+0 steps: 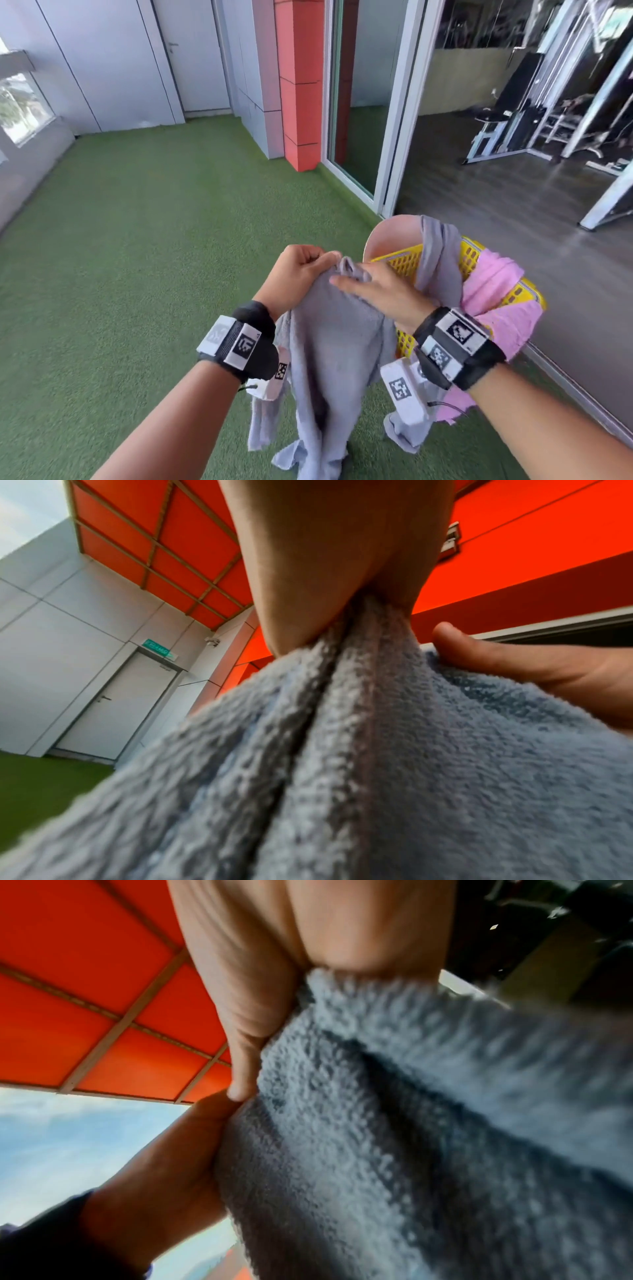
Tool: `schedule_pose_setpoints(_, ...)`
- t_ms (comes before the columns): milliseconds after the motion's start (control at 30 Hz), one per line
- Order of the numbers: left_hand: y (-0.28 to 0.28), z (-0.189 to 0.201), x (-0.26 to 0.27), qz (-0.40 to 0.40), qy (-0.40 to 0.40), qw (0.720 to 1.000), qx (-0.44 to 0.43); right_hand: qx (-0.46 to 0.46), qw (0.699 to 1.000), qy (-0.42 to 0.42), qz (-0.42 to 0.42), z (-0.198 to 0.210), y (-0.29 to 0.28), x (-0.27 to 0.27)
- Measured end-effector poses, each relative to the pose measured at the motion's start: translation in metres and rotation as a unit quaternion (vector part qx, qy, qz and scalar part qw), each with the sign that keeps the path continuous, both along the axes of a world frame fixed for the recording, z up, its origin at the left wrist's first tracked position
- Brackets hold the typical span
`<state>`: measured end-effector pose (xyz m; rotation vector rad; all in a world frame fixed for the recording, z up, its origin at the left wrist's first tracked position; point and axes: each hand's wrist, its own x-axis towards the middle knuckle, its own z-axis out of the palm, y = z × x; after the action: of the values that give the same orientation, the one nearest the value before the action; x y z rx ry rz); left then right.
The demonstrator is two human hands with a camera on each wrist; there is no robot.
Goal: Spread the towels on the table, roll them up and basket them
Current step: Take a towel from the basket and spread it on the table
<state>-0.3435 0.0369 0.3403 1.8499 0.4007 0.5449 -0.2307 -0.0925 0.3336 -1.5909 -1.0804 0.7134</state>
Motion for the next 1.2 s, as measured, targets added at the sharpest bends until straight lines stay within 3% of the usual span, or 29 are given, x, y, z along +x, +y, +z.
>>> schedule_pose_setpoints(100,-0.012,-0.004,0.008,-0.022,0.01,1.0,-0.01,0.058,0.991,0.066,-0.1,0.013,-0.022,0.029)
schedule_pose_setpoints(233,-0.03,-0.016,0.014,-0.023,0.023,0.999,0.0,0.151,0.94,0.185,-0.245,0.027,-0.057,0.072)
schedule_pose_setpoints(267,-0.036,-0.015,0.019,-0.031,0.023,0.999,0.004,0.128,0.95,0.17,-0.23,0.022,-0.064,0.073)
schedule_pose_setpoints(333,-0.055,-0.008,0.035,-0.061,0.019,0.998,0.021,0.016,0.989,0.089,-0.121,0.006,-0.079,0.064)
schedule_pose_setpoints(400,-0.079,0.0,0.053,-0.099,0.016,0.995,0.03,-0.028,0.998,0.04,-0.036,-0.004,-0.099,0.052)
schedule_pose_setpoints(500,-0.107,0.001,0.07,-0.137,0.018,0.99,0.023,0.031,0.988,0.06,-0.138,0.015,-0.146,0.075)
schedule_pose_setpoints(600,-0.132,-0.006,0.081,-0.154,0.03,0.987,0.034,0.114,0.949,0.161,-0.245,0.022,-0.206,0.115)
schedule_pose_setpoints(667,-0.157,-0.005,0.095,-0.165,0.024,0.985,0.048,0.103,0.953,0.159,-0.235,0.013,-0.229,0.117)
schedule_pose_setpoints(800,-0.23,0.005,0.13,-0.217,0.005,0.973,0.081,-0.007,0.984,0.124,-0.131,-0.01,-0.263,0.097)
schedule_pose_setpoints(1000,-0.281,-0.007,0.153,-0.23,0.035,0.97,0.076,0.061,0.946,0.161,-0.274,0.007,-0.376,0.142)
schedule_pose_setpoints(1100,-0.295,-0.008,0.17,-0.212,0.041,0.972,0.093,0.015,0.954,0.081,-0.287,0.016,-0.417,0.176)
schedule_pose_setpoints(1200,-0.312,-0.004,0.198,-0.193,0.026,0.977,0.091,-0.037,0.953,-0.017,-0.301,0.023,-0.422,0.217)
